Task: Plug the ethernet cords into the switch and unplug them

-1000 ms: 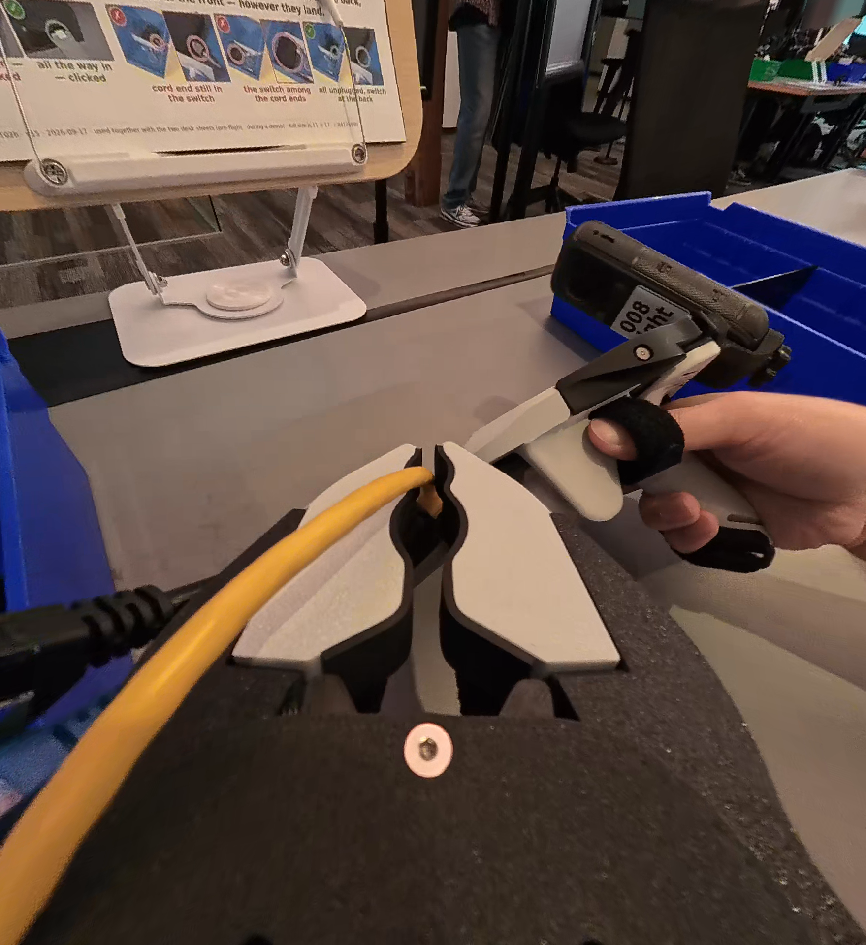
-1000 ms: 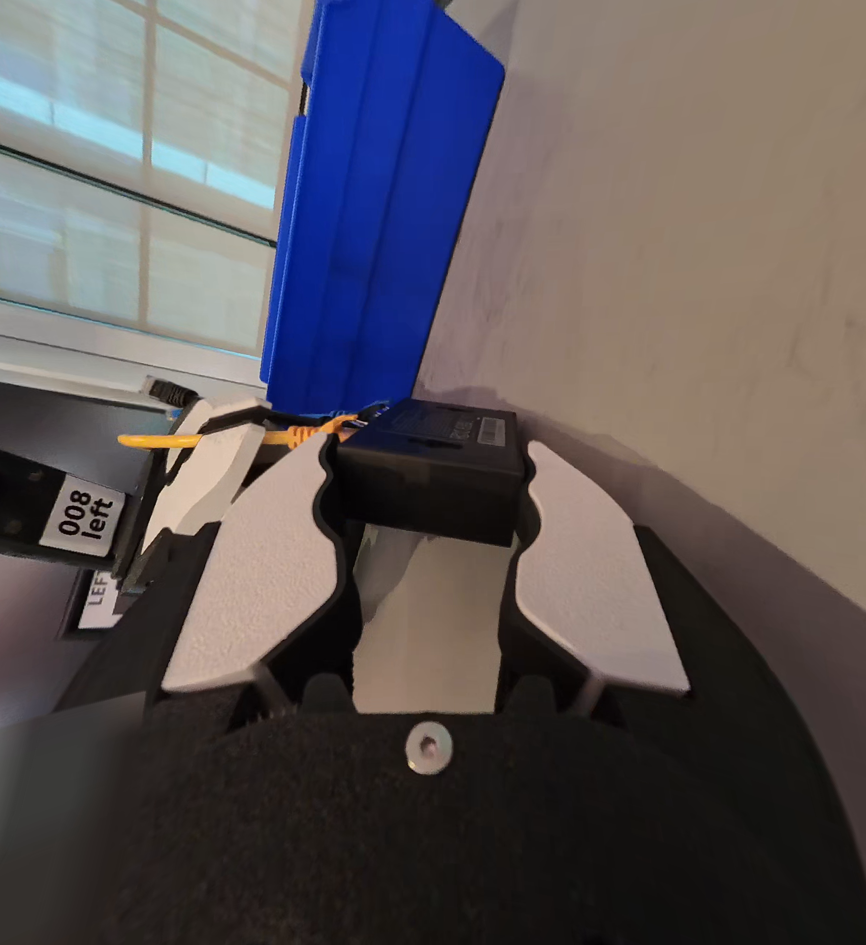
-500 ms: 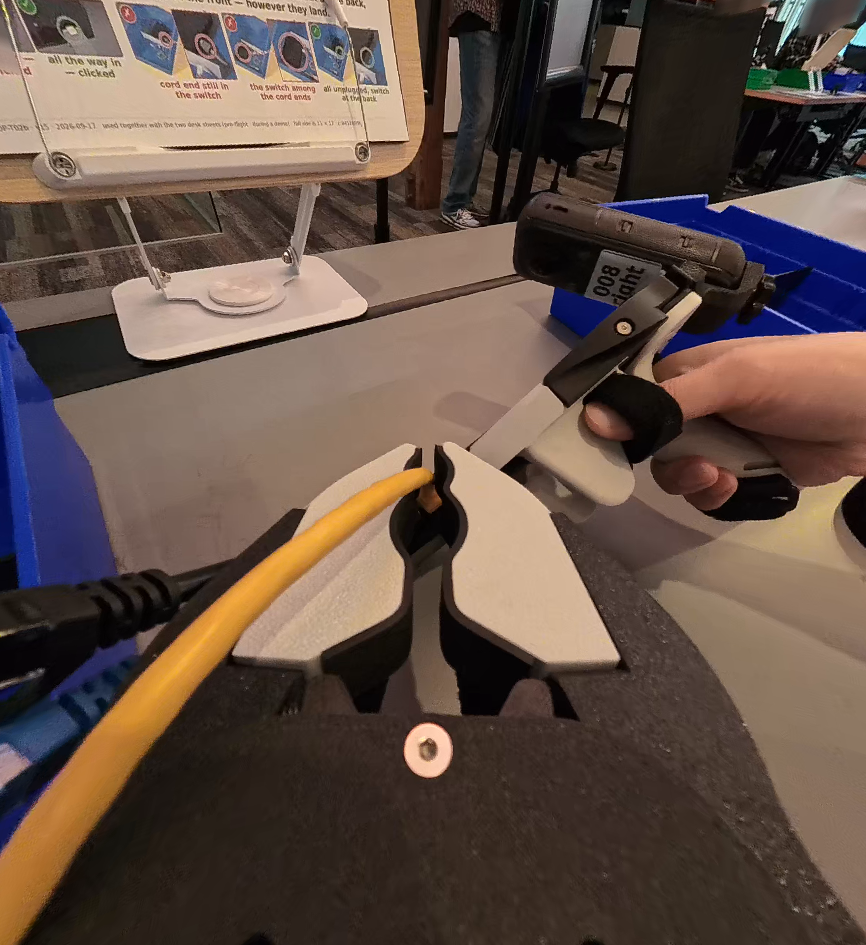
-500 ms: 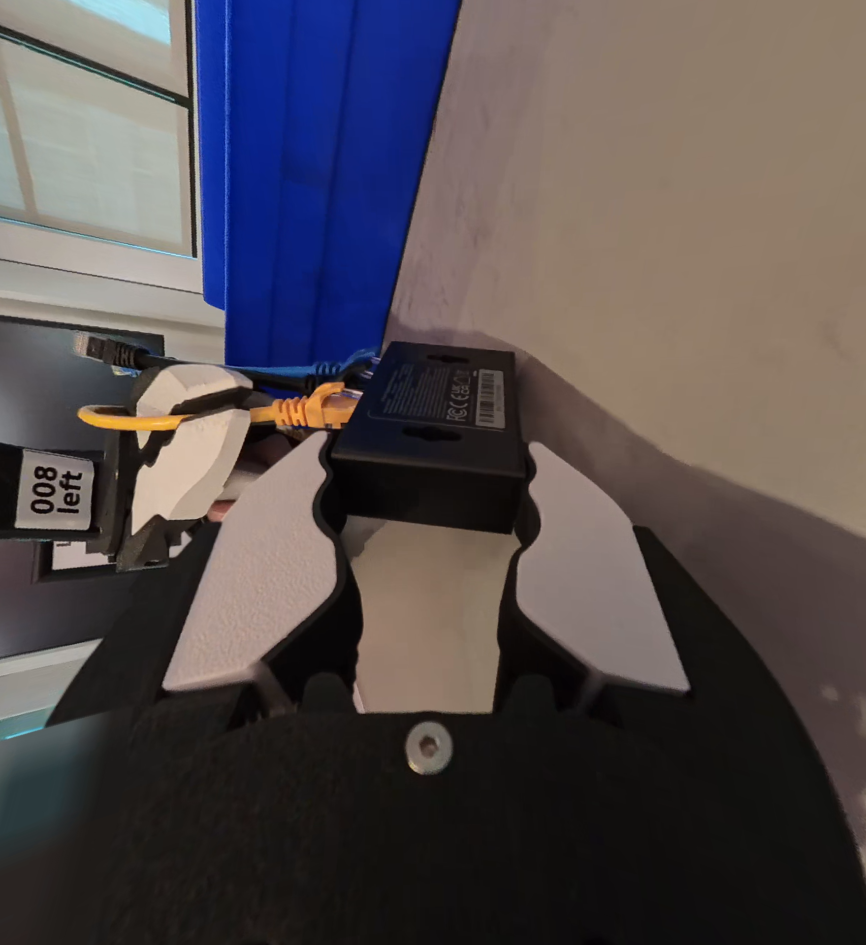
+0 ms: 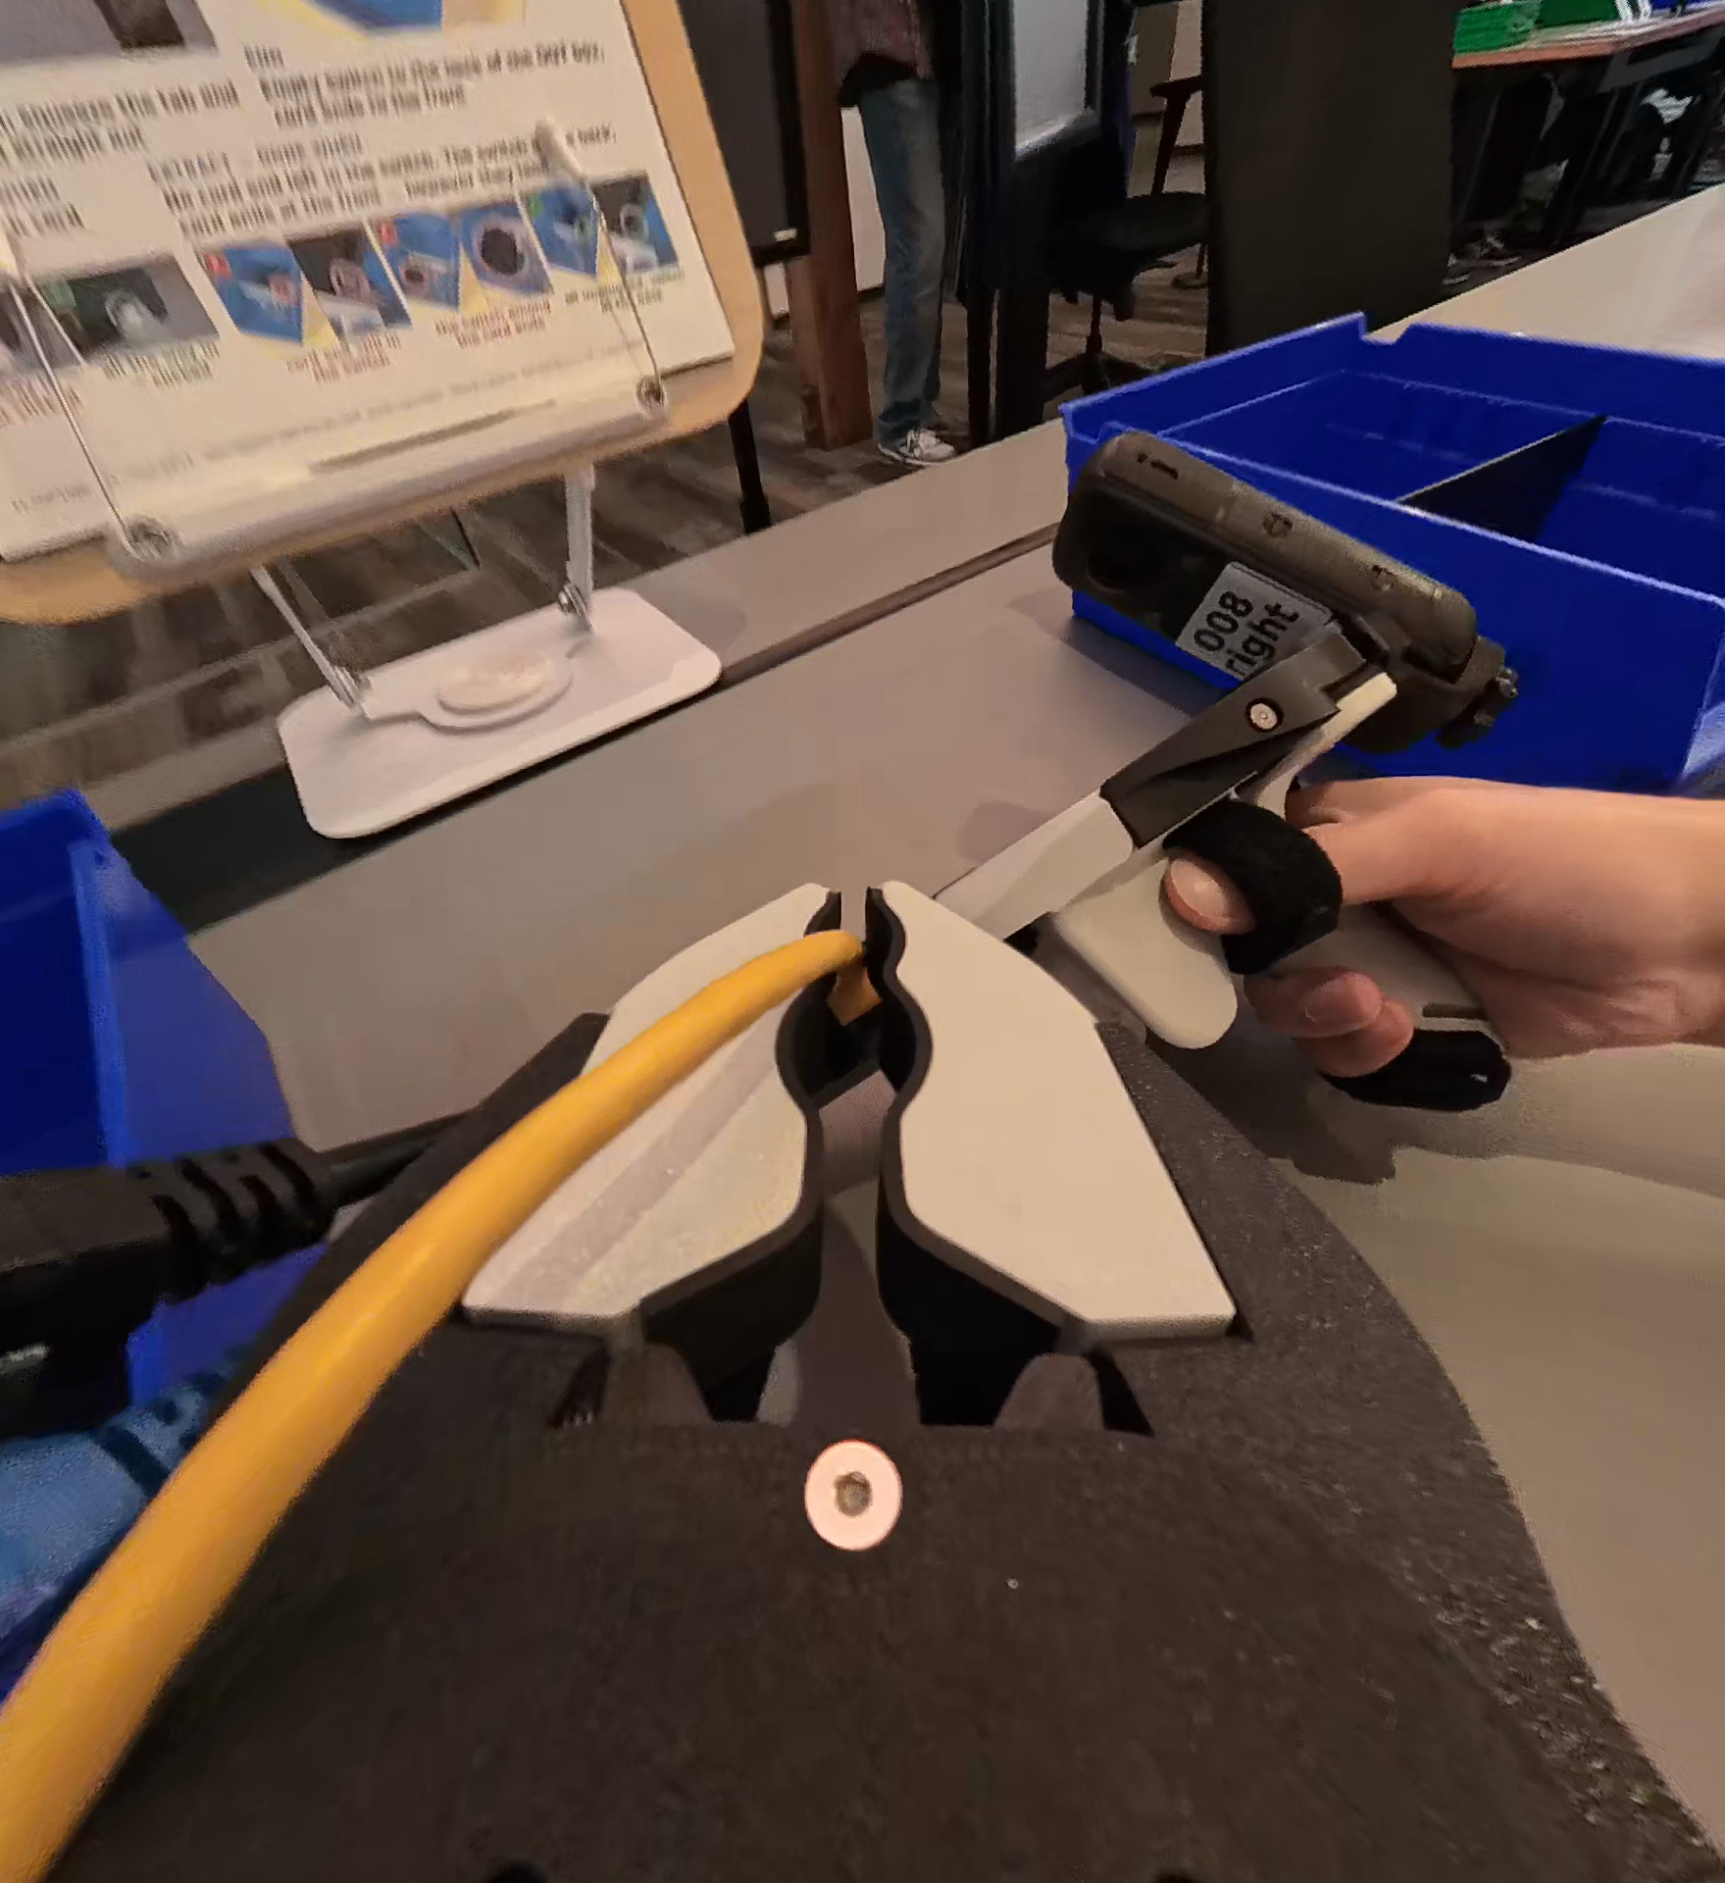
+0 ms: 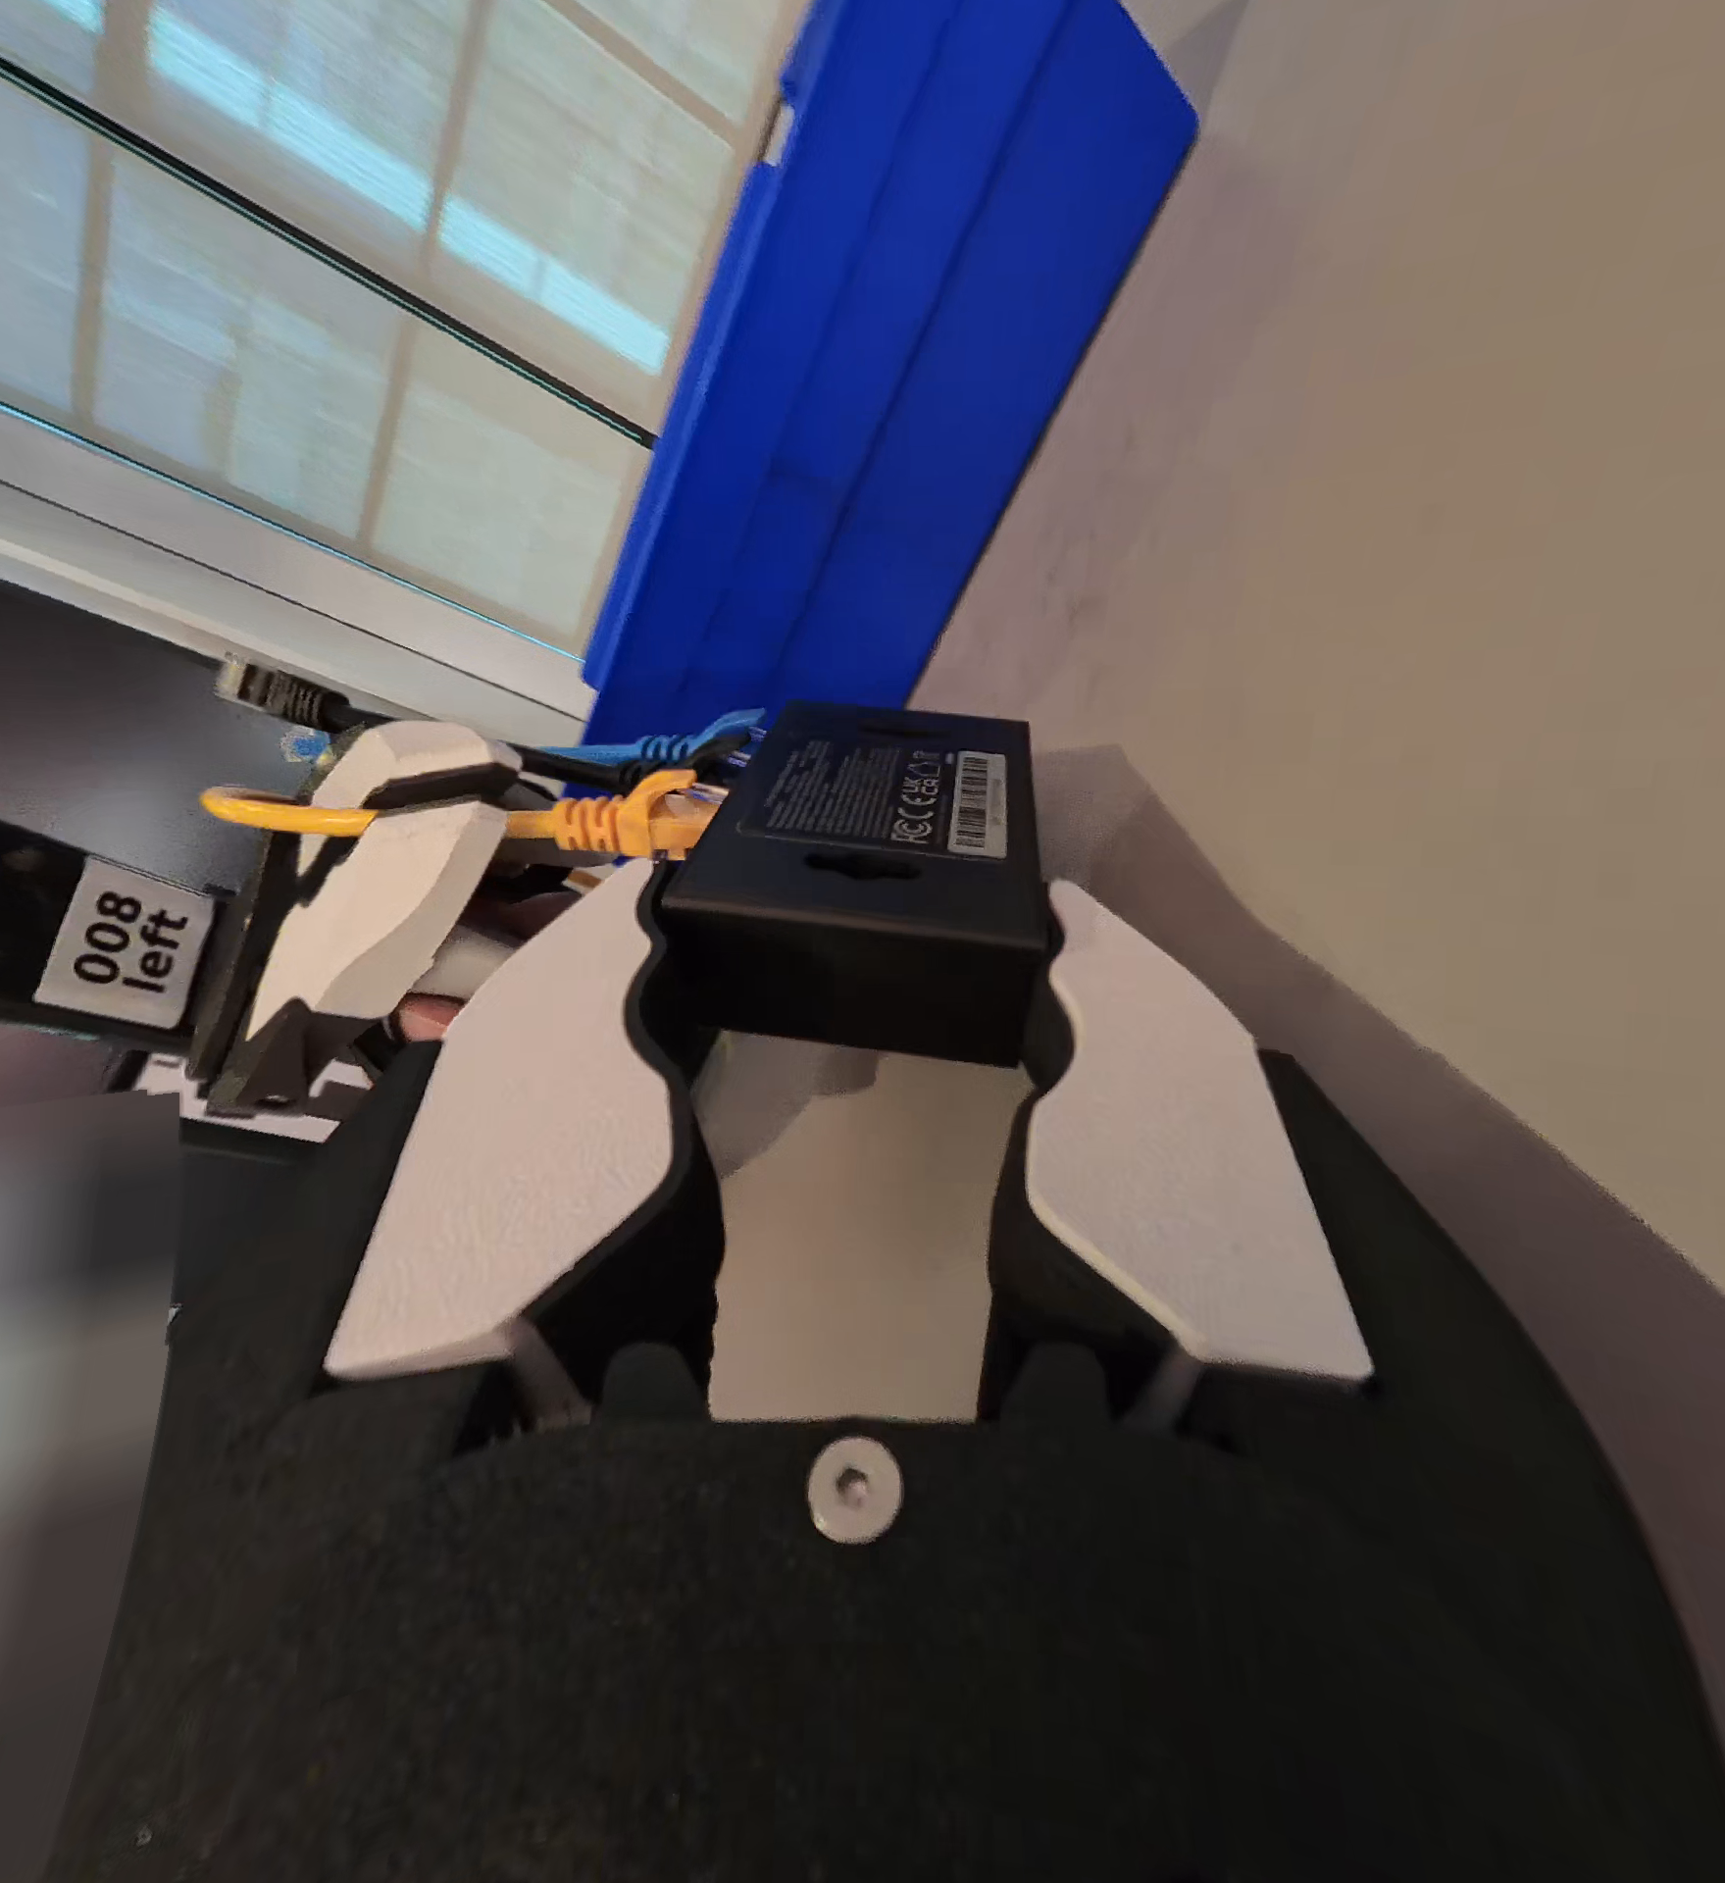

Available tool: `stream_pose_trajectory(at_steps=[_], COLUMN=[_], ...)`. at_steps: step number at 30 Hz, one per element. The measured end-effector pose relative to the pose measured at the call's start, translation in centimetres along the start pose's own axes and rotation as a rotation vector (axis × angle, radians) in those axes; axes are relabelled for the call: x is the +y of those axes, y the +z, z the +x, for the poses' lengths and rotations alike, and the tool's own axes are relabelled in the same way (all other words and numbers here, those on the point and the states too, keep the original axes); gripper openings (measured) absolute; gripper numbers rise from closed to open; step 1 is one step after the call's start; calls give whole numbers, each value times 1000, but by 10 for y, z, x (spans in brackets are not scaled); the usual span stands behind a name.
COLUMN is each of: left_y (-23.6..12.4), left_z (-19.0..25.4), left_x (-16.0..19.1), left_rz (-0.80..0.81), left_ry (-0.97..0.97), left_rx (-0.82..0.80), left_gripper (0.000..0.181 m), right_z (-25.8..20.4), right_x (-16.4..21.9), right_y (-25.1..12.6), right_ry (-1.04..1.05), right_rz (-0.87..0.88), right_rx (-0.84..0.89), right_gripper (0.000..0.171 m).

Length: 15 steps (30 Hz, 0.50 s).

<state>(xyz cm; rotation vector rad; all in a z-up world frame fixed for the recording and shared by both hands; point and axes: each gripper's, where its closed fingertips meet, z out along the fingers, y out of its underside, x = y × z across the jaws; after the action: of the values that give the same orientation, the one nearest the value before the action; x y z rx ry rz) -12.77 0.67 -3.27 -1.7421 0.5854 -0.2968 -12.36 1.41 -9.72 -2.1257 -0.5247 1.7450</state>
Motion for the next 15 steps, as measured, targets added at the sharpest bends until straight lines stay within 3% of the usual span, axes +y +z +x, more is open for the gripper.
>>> stream_pose_trajectory(at_steps=[4,8,11,15], left_y=[-9,-18,-19,-27], left_z=[4,9,4,7], left_x=[-20,-40,-40,-48], left_rz=[82,156,145,202], left_ry=[89,158,187,181], left_rx=[-46,-68,-110,-90], left_gripper=[5,5,4,4], right_z=[-18,-41,-41,-54], right_x=[-13,-20,-22,-34], right_y=[-3,-4,2,-5], right_ry=[-92,-56,-95,-328], right_rz=[113,208,248,389], right_rx=[-78,-276,-256,-253], right_gripper=[63,62,63,63])
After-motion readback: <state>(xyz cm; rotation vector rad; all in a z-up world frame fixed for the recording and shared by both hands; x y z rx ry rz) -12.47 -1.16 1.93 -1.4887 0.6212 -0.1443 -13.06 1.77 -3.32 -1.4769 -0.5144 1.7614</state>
